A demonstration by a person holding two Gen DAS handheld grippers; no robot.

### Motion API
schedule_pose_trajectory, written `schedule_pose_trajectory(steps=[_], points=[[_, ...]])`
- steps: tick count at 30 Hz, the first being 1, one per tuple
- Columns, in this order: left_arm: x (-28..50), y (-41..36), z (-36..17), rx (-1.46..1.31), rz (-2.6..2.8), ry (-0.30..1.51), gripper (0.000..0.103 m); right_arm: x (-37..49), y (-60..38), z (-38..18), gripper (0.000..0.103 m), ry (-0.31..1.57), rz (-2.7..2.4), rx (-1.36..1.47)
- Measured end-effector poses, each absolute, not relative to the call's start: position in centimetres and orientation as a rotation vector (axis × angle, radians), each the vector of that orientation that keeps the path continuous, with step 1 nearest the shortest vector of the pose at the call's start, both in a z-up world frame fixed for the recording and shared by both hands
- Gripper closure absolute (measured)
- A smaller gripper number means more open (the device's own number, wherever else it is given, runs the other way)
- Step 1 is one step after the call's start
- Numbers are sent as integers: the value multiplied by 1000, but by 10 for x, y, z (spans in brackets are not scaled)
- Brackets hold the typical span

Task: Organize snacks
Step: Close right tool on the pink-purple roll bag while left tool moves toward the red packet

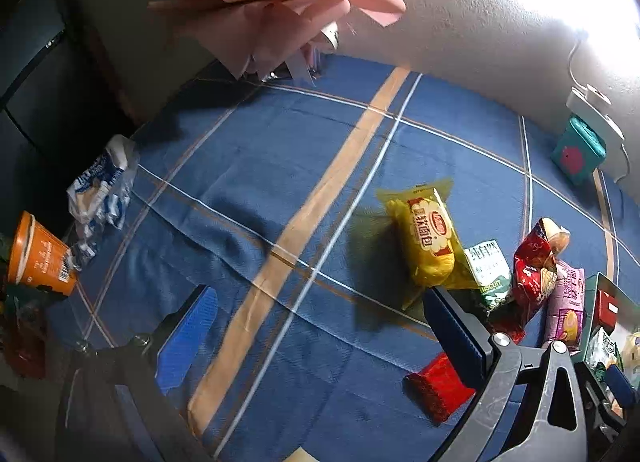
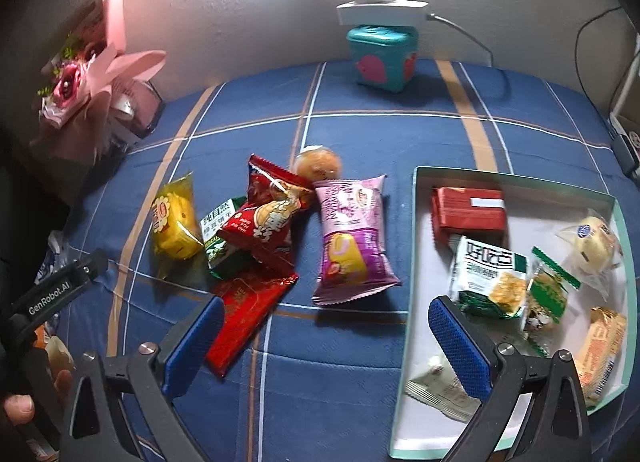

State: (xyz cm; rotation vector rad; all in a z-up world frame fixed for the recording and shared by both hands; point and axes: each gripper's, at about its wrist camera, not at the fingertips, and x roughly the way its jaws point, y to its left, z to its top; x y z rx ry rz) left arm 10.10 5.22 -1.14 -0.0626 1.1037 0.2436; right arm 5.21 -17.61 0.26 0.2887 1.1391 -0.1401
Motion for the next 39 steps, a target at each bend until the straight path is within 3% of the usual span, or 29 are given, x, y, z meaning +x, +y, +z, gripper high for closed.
schedule_pose_trajectory(steps=[14, 23, 35, 39], points=[[120, 11, -63, -57, 119, 1253, 0, 67, -195, -18, 1, 1138, -164, 313], [128, 5, -75, -41, 108, 1285, 0, 80, -193, -27, 25, 1141, -171, 290], [142, 4, -80, -43, 92, 1295, 0, 98, -195, -48, 43, 1167, -191, 275], [149, 4, -82, -47, 85, 1302, 0, 103, -196, -57, 53, 1177, -197, 277]])
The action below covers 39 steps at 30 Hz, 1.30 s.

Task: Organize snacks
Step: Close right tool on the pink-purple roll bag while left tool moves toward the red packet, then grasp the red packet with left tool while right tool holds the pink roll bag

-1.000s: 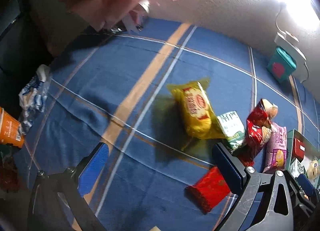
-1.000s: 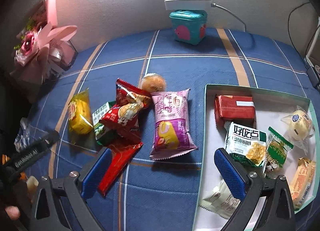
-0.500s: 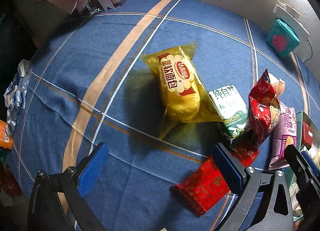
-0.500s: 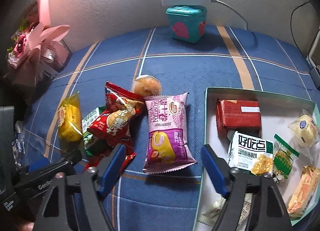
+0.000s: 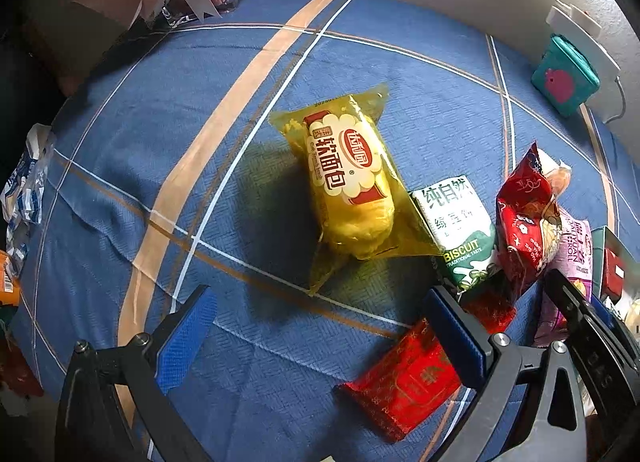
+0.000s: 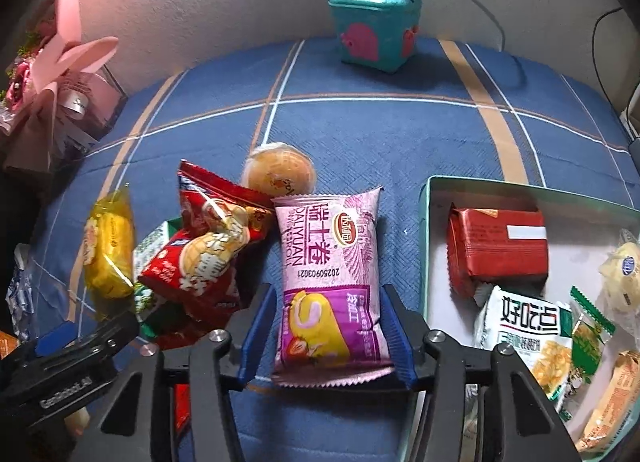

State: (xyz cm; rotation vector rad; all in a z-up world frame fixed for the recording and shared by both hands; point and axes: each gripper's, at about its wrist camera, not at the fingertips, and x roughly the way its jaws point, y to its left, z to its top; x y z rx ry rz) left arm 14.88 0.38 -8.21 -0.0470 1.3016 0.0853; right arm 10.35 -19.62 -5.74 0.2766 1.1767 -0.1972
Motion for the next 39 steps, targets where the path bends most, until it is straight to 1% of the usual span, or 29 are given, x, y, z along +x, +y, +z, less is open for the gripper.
schedule_pose_trajectory(steps=[3, 5, 17, 27, 34, 36, 38, 39], points=[[152, 4, -87, -50, 82, 1313, 0, 104, -199, -64, 58, 1179, -195, 299], [154, 4, -89, -50, 82, 1320, 0, 103, -199, -63, 59, 1179, -197, 293], [134, -10, -88, -27, 20, 1320, 0, 74, -185, -60, 60, 1248, -211, 301], [117, -30, -95, 15, -79, 1350, 0, 54, -185, -60, 61, 1302, -199, 348], [113, -53, -109, 50, -118, 1382, 1, 41, -175, -59, 61, 1321, -194, 318], [112, -60, -111, 58, -124, 1383, 2, 39, -172, -59, 61, 1325, -192, 315], [110, -66, -112, 49, -151, 1381, 16, 38, -171, -59, 61, 1328, -189, 312], [109, -69, -112, 62, -151, 1373, 16, 38, -169, -59, 61, 1330, -188, 310]])
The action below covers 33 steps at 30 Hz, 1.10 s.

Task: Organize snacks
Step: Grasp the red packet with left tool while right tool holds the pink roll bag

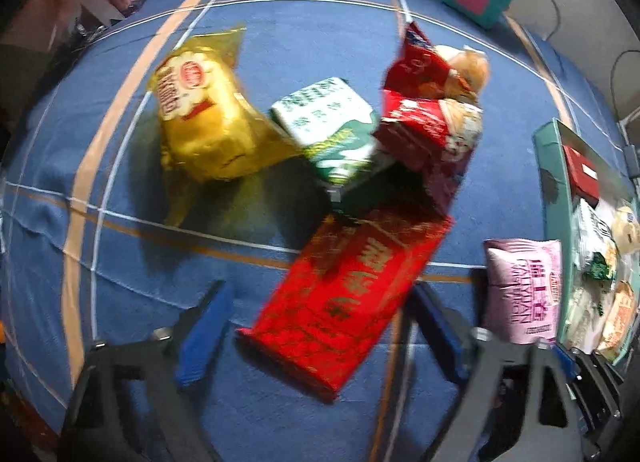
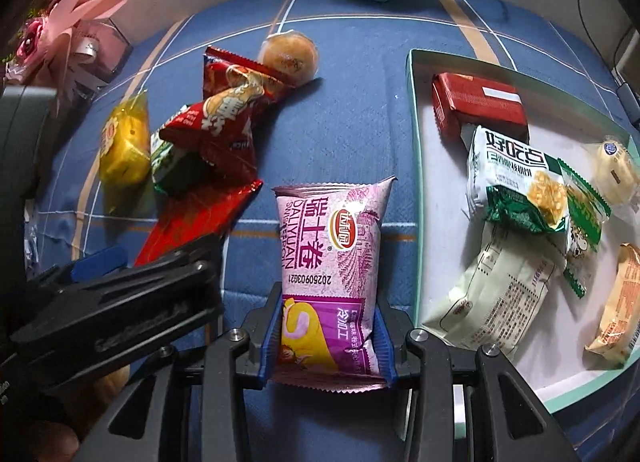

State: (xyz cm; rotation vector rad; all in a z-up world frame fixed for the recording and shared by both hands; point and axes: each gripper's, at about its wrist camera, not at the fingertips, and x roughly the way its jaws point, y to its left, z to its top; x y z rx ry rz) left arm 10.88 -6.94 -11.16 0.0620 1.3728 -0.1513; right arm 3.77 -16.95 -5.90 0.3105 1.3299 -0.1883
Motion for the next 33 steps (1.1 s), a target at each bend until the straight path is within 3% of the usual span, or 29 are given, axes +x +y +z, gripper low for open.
schedule_pose_trajectory(steps=[4, 9, 14, 33], points=[[102, -88, -111, 90, -163, 1352, 30, 41, -171, -59, 61, 1332, -185, 314], [102, -93, -106, 89, -159, 1342, 35, 53, -179, -63, 61, 1337, -178, 319], [96, -99, -102, 93, -145, 1329, 48, 62, -181, -64, 61, 1340, -171, 329], [74, -80, -44, -81, -177, 1265, 59, 57, -199, -41, 61, 1295, -163, 361]])
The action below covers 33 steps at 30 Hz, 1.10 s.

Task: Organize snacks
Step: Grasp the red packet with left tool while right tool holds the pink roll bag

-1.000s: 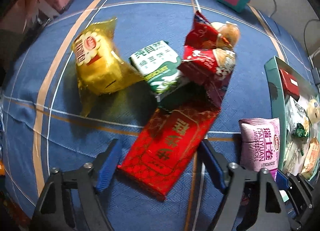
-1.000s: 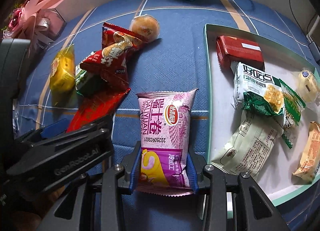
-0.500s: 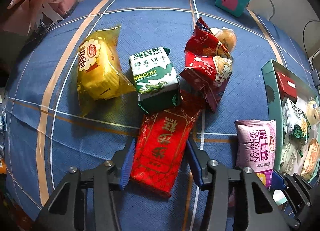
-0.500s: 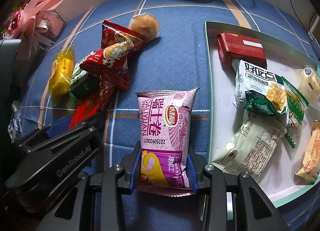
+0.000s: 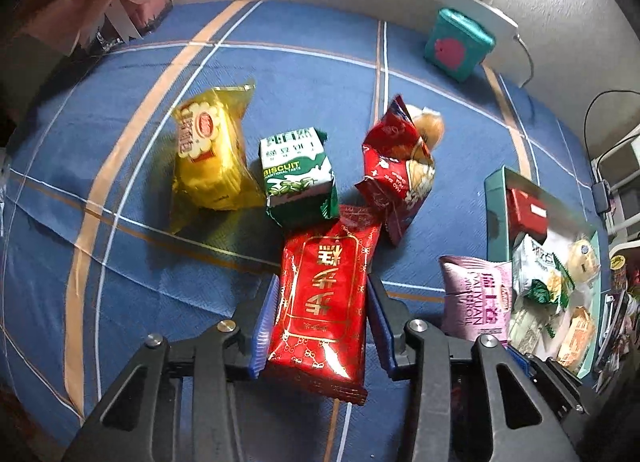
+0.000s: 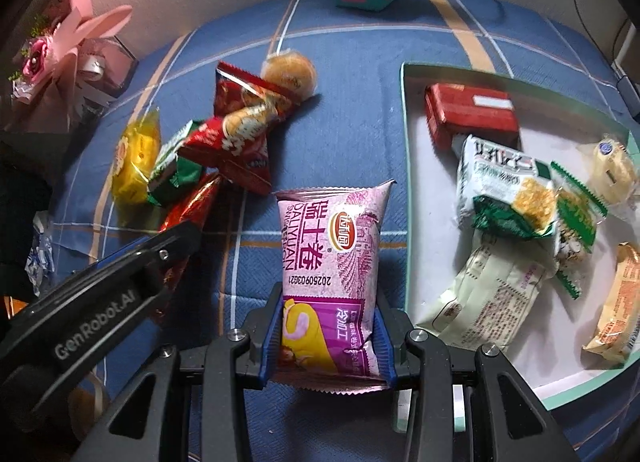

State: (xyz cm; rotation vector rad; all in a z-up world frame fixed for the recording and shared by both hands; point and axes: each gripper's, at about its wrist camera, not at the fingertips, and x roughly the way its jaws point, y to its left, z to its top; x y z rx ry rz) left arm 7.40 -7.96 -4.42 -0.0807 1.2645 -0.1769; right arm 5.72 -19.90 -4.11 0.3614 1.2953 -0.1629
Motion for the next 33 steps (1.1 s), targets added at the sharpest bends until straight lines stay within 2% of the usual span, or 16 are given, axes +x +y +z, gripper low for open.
schedule_pose_trajectory(steps=[7, 9, 10, 17, 18, 19, 20, 21, 22, 33], points=[[75, -69, -31, -132, -204, 1235, 63, 50, -206, -16, 62, 1225, -158, 381], [80, -67, -33, -147, -222, 1223, 91, 48, -207, -9, 62, 1208, -156, 384], [79, -67, -31, -170, -230, 1222, 96, 47, -208, -7, 62, 1203, -156, 385], [84, -65, -40, -118, -184, 1255, 95, 48, -208, -8, 62, 1214, -165, 399], [85, -65, -44, -103, -171, 1267, 93, 49, -208, -10, 62, 1222, -165, 400], [87, -64, -49, -79, -154, 1284, 78, 50, -206, -13, 62, 1229, -166, 400], [87, -63, -53, -64, -144, 1296, 53, 51, -205, -16, 62, 1238, -163, 400], [87, -63, -56, -50, -137, 1306, 44, 50, -205, -20, 62, 1245, -161, 401], [87, -63, -61, -30, -131, 1317, 39, 50, -205, -22, 62, 1254, -159, 403], [77, -84, -92, 111, -179, 1394, 39, 45, -202, -31, 62, 1281, -163, 404]])
